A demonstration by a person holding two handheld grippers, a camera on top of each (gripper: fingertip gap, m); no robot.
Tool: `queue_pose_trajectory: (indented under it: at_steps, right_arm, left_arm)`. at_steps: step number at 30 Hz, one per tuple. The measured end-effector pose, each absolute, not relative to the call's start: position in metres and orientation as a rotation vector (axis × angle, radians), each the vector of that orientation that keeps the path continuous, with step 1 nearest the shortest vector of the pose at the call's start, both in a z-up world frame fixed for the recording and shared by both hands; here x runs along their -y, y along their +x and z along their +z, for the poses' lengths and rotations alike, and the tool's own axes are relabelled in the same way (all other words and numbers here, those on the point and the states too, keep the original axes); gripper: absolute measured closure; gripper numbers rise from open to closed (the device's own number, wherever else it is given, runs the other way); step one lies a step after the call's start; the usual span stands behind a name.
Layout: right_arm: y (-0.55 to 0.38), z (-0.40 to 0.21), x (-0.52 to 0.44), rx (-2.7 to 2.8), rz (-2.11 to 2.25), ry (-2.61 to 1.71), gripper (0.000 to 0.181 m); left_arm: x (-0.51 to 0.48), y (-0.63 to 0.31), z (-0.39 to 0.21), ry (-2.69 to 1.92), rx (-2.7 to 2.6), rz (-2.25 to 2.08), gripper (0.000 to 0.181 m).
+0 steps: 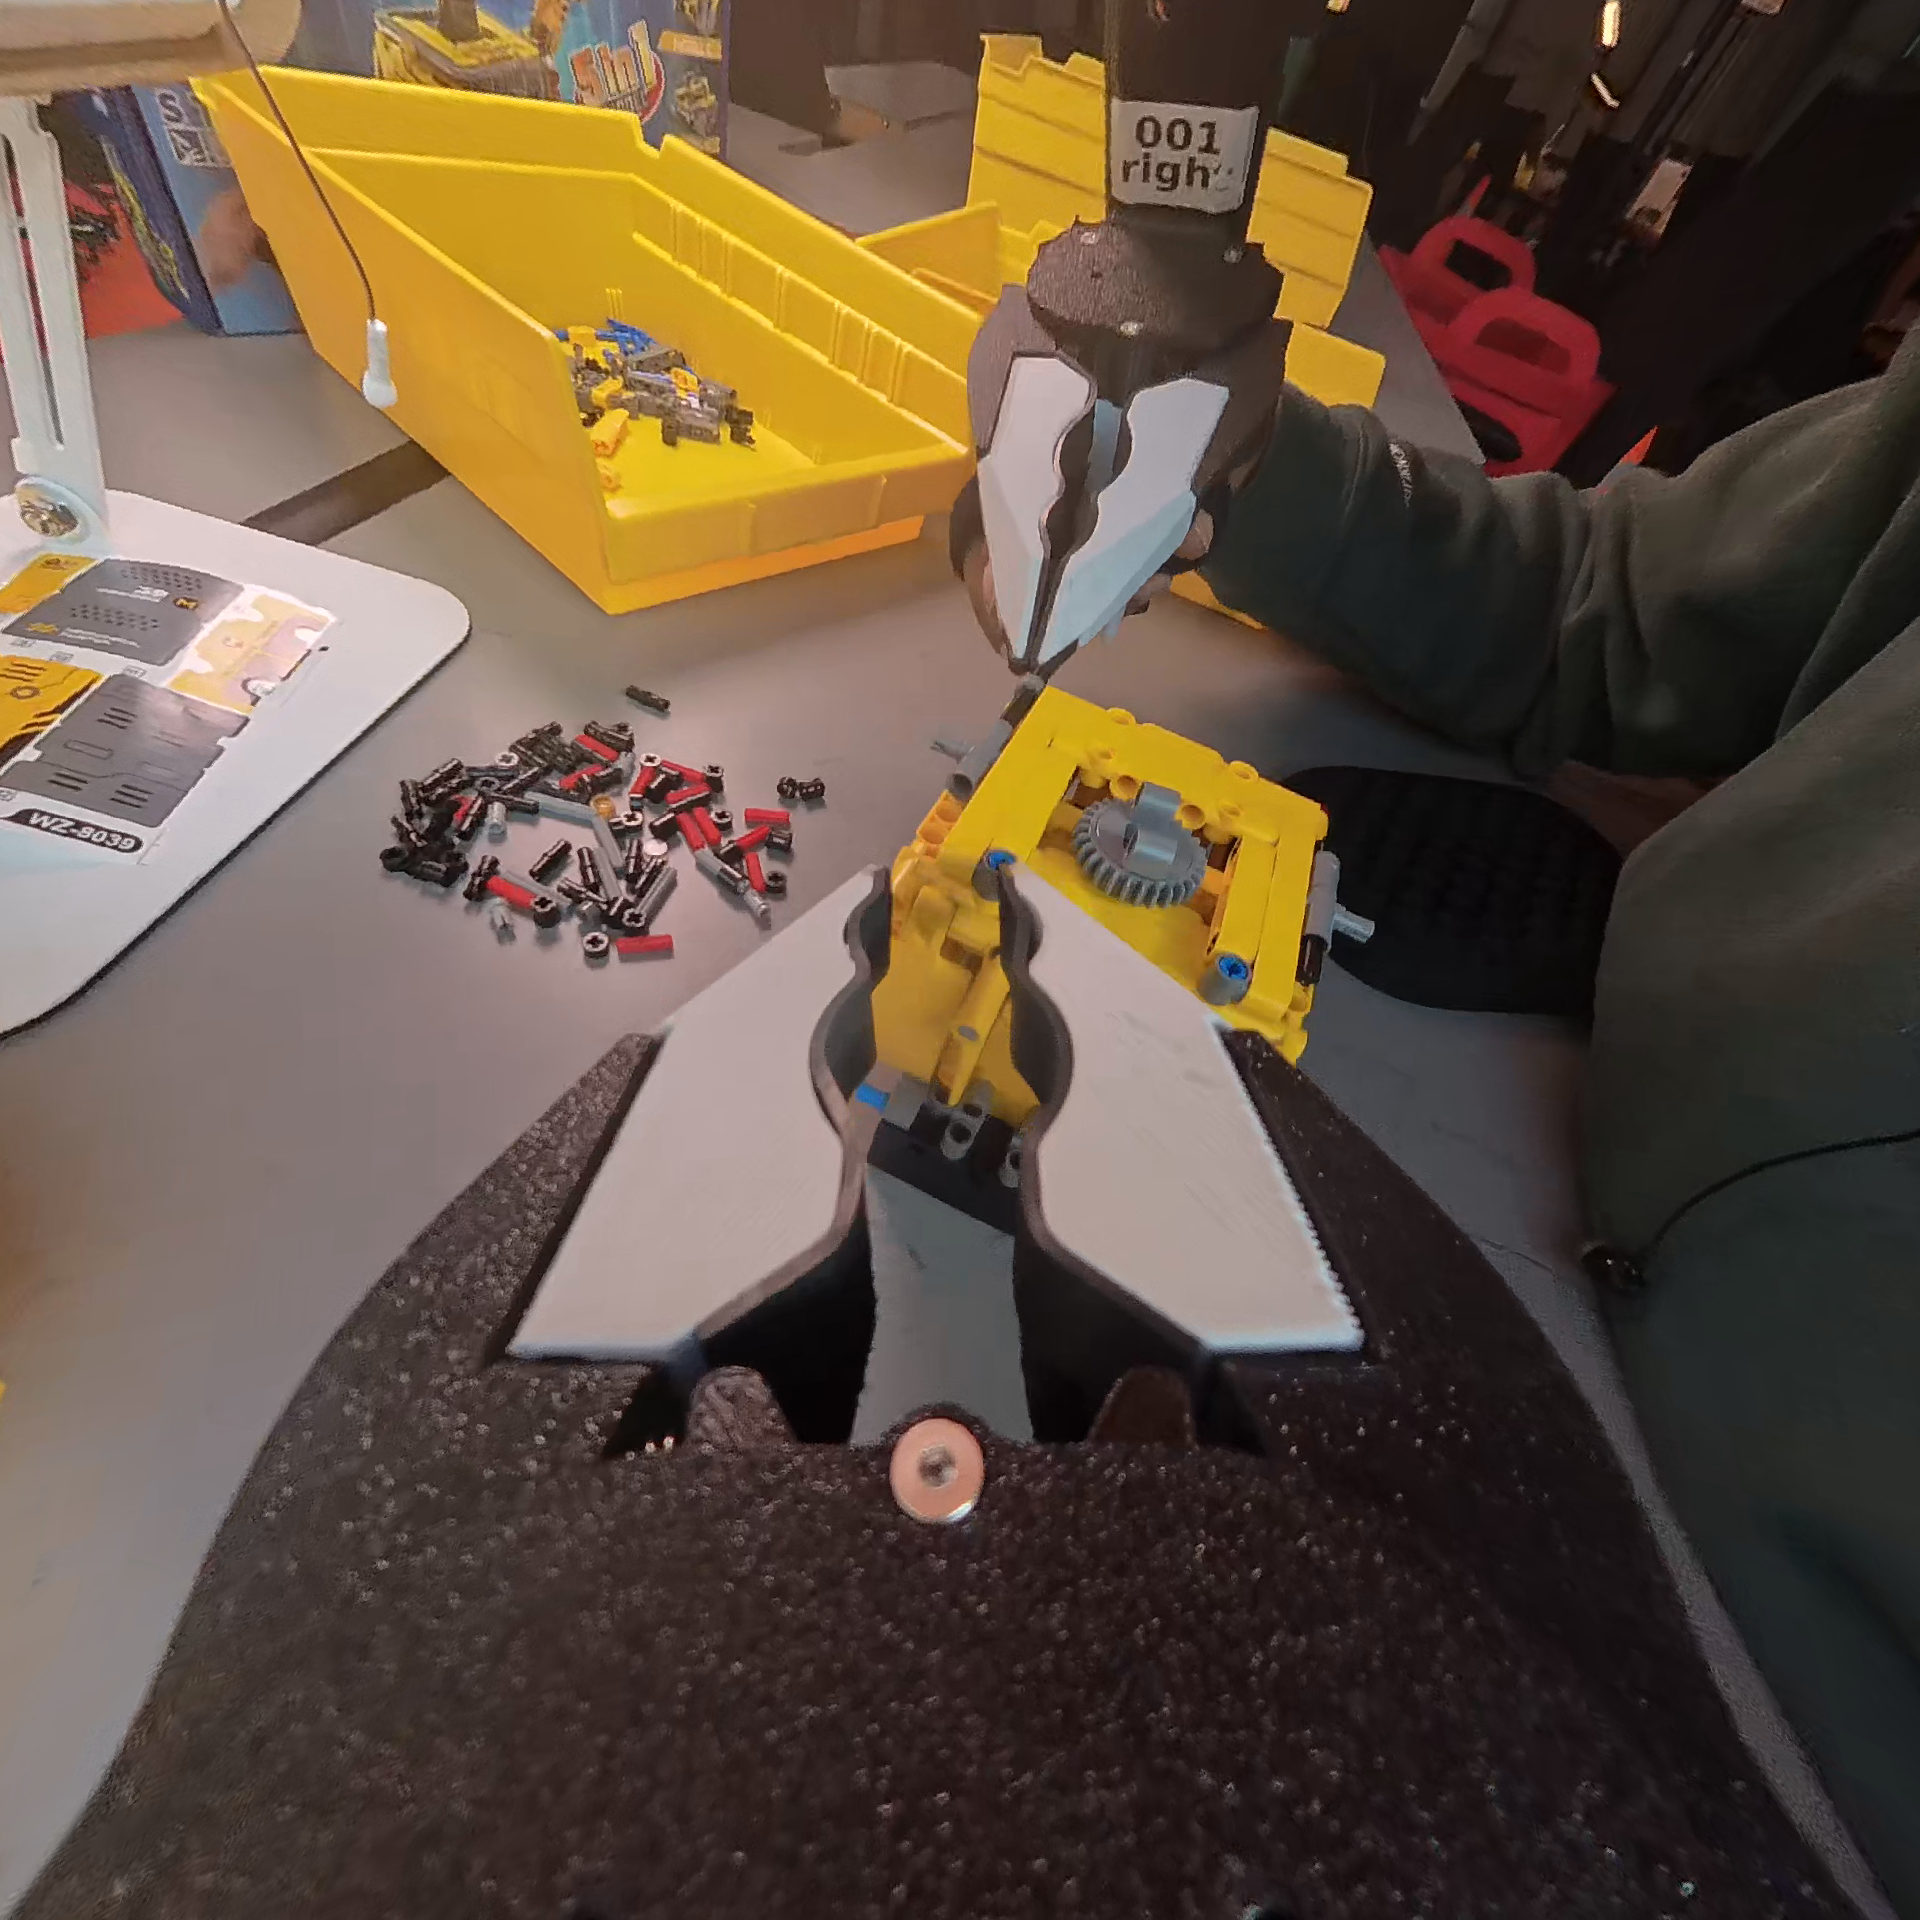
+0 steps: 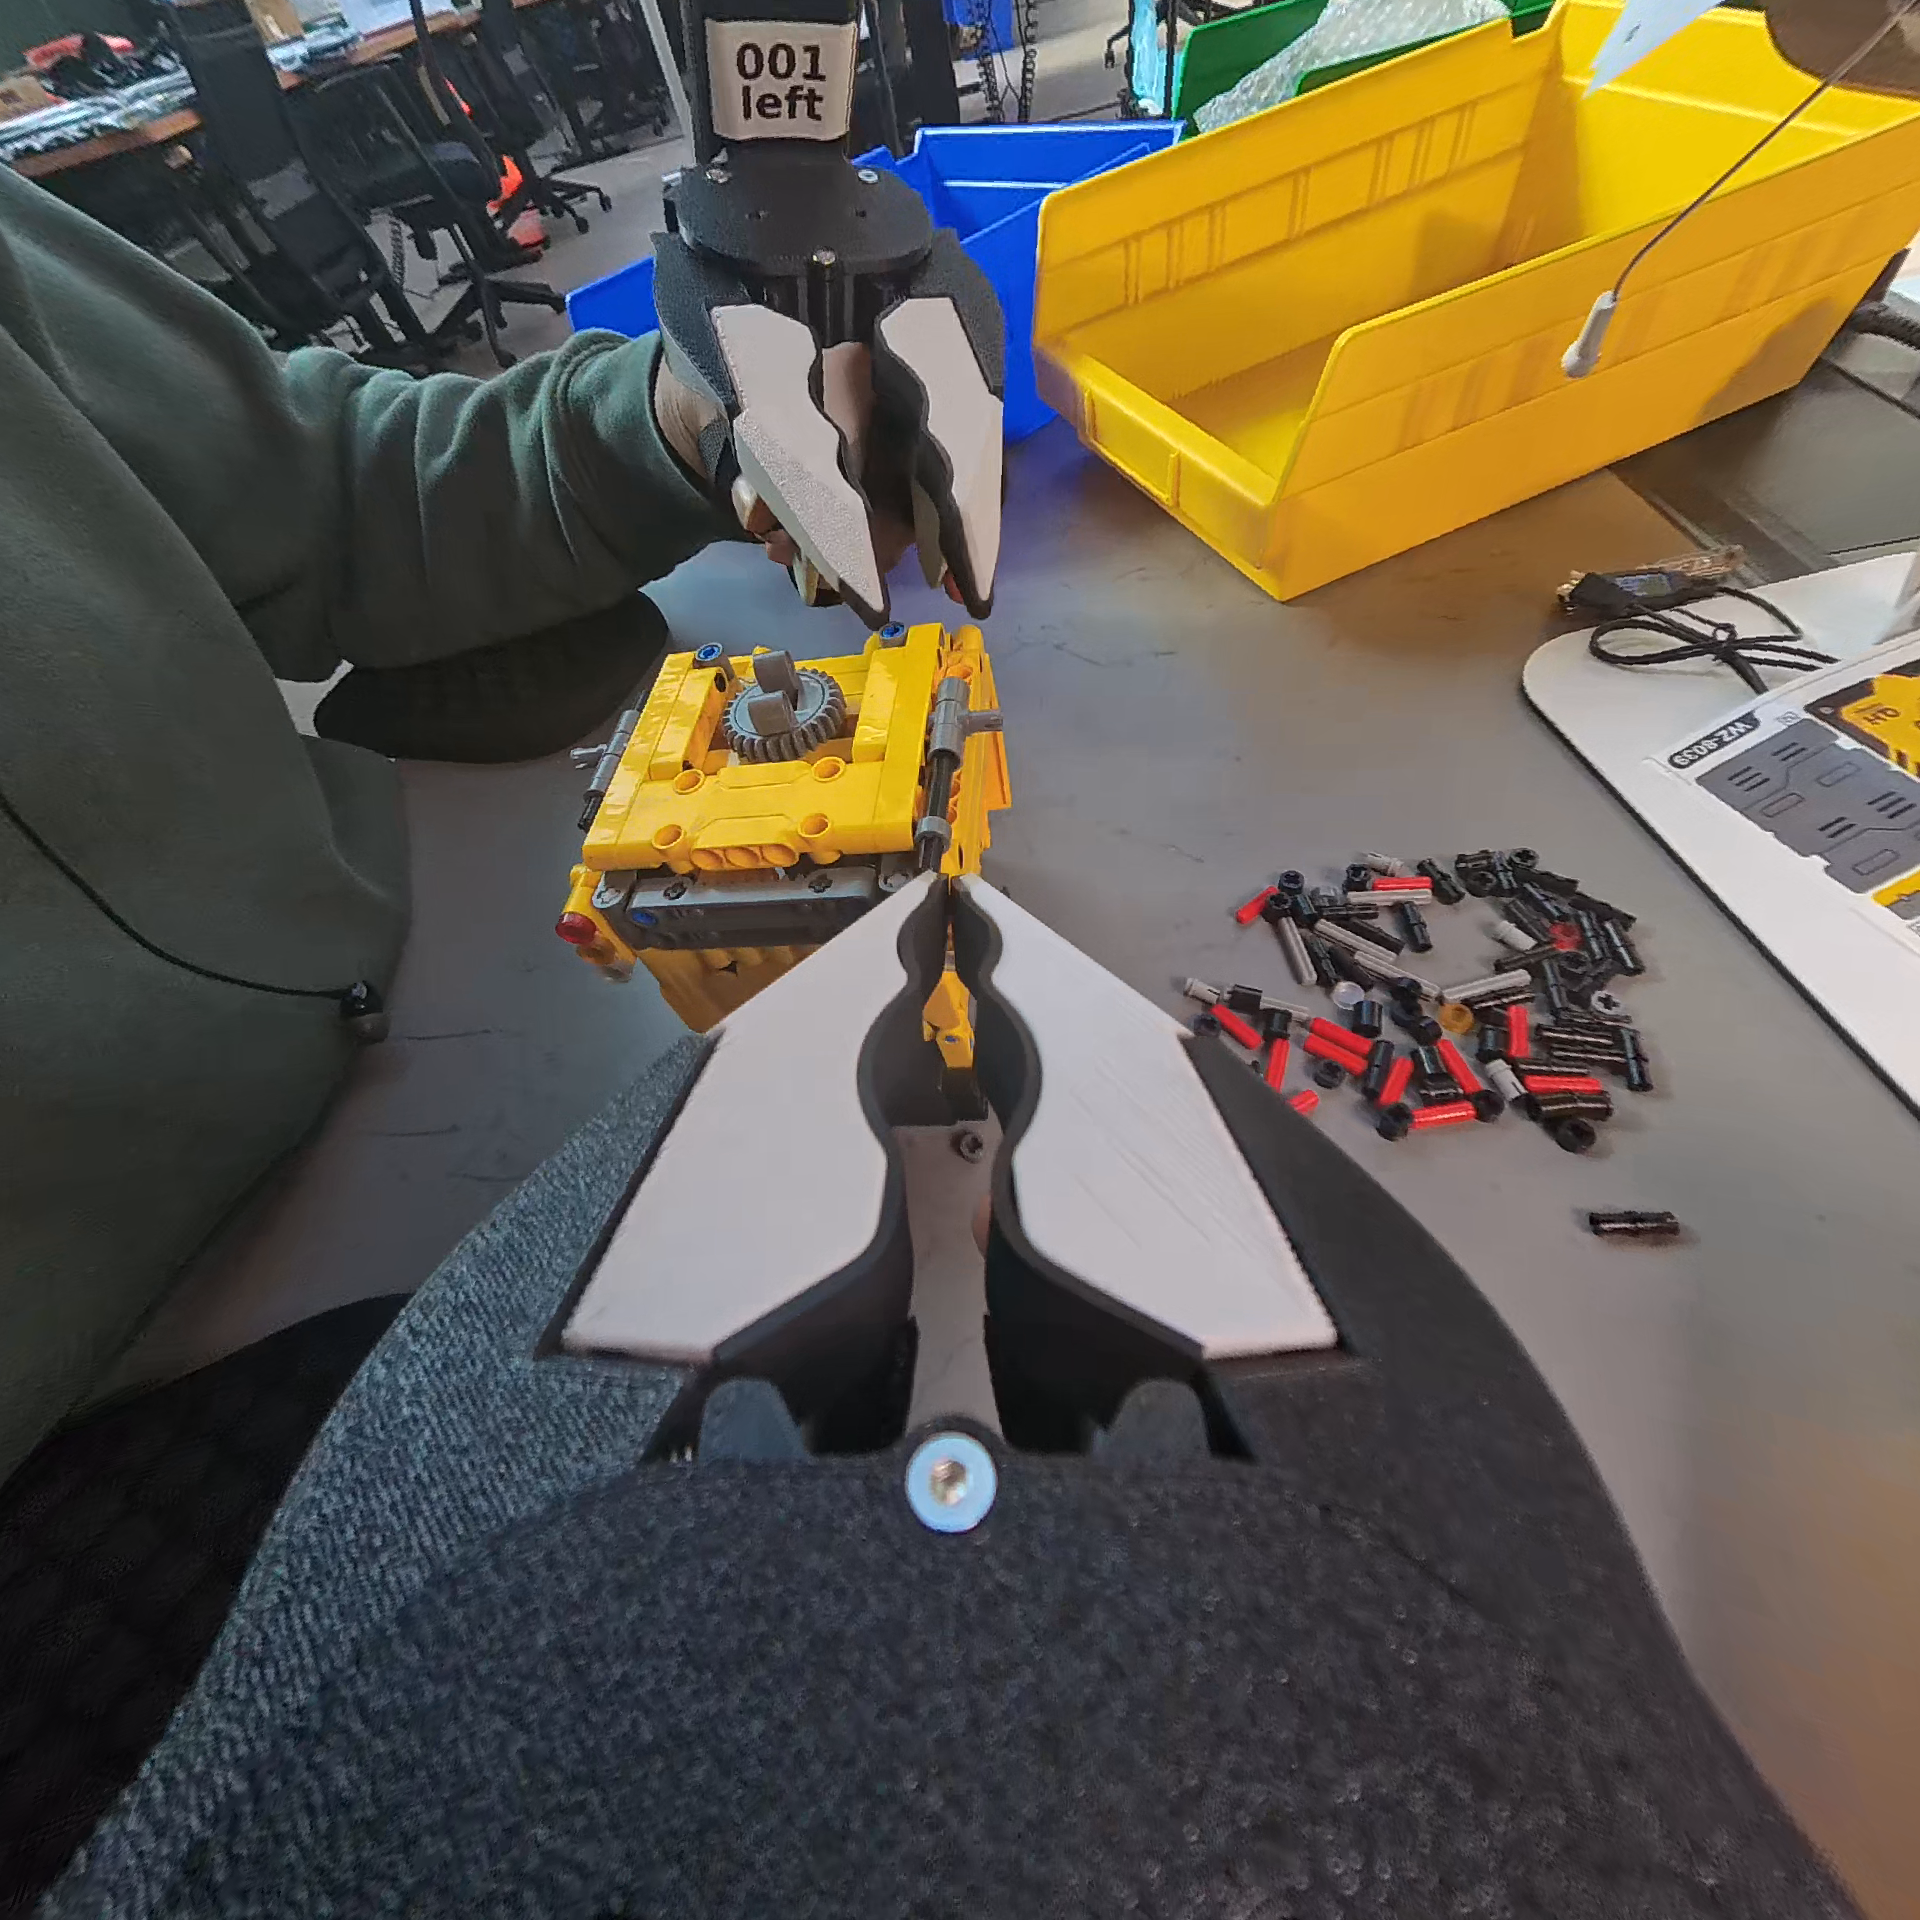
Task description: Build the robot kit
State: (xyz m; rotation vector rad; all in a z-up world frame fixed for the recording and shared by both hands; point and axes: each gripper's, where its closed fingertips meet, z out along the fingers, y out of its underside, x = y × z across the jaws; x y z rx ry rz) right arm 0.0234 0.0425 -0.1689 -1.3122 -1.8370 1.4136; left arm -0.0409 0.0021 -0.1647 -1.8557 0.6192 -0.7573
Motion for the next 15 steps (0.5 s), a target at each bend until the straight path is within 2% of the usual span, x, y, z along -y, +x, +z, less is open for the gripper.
queue_pose_trajectory:
  at_steps: [2, 7, 15]
  right_arm:
    - [0.021, -0.169, -0.042, 1.833, 1.418, -1.312, 0.181]
    - [0.015, -0.169, -0.037, 1.840, 1.430, -1.298, 0.181]
    - [0.008, -0.168, -0.036, 1.872, 1.439, -1.282, 0.181]
  left_arm:
    - [0.001, -0.038, -0.164, -1.841, -0.635, -0.769, 0.171]
    - [0.002, -0.032, -0.163, -1.831, -0.653, -0.777, 0.179]
    - [0.002, -0.031, -0.163, -1.829, -0.652, -0.781, 0.181]
